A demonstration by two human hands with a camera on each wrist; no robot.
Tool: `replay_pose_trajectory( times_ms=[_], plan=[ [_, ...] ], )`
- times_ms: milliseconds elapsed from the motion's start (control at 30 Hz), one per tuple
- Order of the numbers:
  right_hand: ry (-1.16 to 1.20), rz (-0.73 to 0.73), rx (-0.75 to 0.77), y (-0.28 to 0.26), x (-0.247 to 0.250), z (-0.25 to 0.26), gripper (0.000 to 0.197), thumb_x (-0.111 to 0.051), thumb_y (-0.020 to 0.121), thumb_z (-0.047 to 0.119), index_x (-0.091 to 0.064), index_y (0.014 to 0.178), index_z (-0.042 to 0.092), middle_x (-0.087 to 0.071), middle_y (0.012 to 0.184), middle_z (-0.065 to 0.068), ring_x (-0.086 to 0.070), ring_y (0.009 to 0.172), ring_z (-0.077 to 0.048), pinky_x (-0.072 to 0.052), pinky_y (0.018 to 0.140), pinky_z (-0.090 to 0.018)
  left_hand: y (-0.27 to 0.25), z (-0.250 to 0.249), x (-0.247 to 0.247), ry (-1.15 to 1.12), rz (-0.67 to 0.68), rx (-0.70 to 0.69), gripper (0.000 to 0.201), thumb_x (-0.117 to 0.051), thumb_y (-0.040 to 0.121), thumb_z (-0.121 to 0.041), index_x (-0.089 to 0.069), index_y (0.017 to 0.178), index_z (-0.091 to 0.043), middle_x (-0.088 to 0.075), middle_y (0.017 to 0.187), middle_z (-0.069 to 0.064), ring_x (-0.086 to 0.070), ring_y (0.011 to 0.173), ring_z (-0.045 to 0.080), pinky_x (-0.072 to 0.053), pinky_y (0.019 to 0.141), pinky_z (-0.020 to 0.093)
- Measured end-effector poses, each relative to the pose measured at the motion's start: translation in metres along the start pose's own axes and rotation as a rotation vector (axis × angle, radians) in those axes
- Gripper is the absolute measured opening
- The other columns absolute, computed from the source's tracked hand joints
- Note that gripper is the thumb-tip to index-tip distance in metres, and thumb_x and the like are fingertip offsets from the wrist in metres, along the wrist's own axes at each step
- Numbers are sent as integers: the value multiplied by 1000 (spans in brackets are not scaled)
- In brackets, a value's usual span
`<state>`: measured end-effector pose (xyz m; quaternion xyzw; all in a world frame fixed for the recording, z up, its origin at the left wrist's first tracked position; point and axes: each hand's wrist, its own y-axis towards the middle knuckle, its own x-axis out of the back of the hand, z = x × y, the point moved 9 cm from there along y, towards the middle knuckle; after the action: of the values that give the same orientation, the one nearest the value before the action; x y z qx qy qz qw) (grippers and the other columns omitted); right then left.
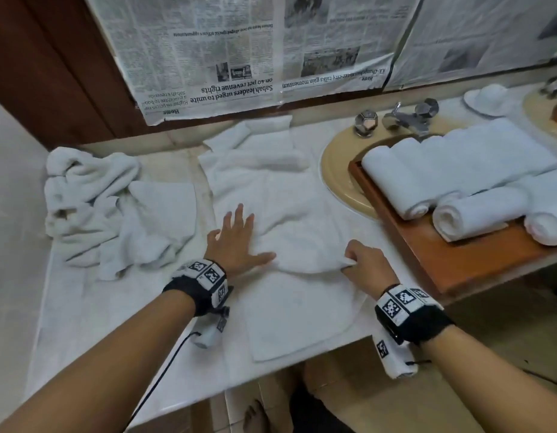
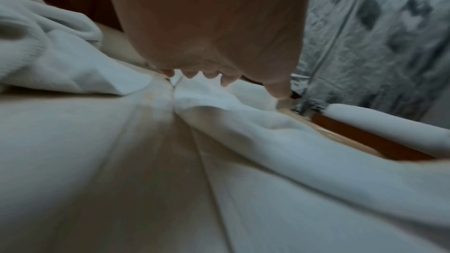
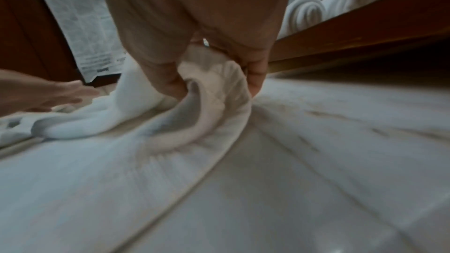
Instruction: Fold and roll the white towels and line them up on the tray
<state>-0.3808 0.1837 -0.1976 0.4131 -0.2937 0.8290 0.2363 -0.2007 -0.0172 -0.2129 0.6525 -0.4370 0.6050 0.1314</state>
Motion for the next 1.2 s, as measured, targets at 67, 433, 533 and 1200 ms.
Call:
replay_pose_trajectory(
  times_ms=[67, 433, 533, 1200],
  plan=[
    [147, -42, 23, -8, 5, 5, 25, -68, 78, 8, -45, 71, 16, -51, 72, -2, -48, 71, -21, -32, 53, -17, -21, -9, -22, 71, 59, -28, 119, -52, 74, -80, 19, 151, -25, 37, 153, 0, 24, 145, 25, -3, 118, 50],
    [162, 139, -103, -50, -33, 11, 30, -79, 72, 34, -57, 88, 23, -52, 96, 1, -40, 100, -18, -34, 77, -30, -97, 35, -61, -38, 51, 302, 127, -48, 74, -83, 30, 146, -12, 42, 150, 5, 24, 145, 27, -5, 118, 49],
    [129, 188, -110, -47, -40, 35, 39, -81, 71, 42, -56, 81, 14, -53, 83, -2, -50, 87, -19, -41, 71, -28, -105, 34, -61, -30, 25, 349, 125, -44, 76, -82, 26, 147, -7, 37, 153, 9, 20, 146, 27, -6, 118, 48],
    [-181, 512, 628, -130, -83, 94, 23, -67, 82, 30, -55, 99, 21, -53, 118, 2, -47, 114, -17, -41, 97, -34, -151, 39, -75, -1033, -38, 619, 58, -56, 86, -60, -68, 94, -4, -71, 94, 11, -67, 81, 28, -54, 68, 33]
  ],
)
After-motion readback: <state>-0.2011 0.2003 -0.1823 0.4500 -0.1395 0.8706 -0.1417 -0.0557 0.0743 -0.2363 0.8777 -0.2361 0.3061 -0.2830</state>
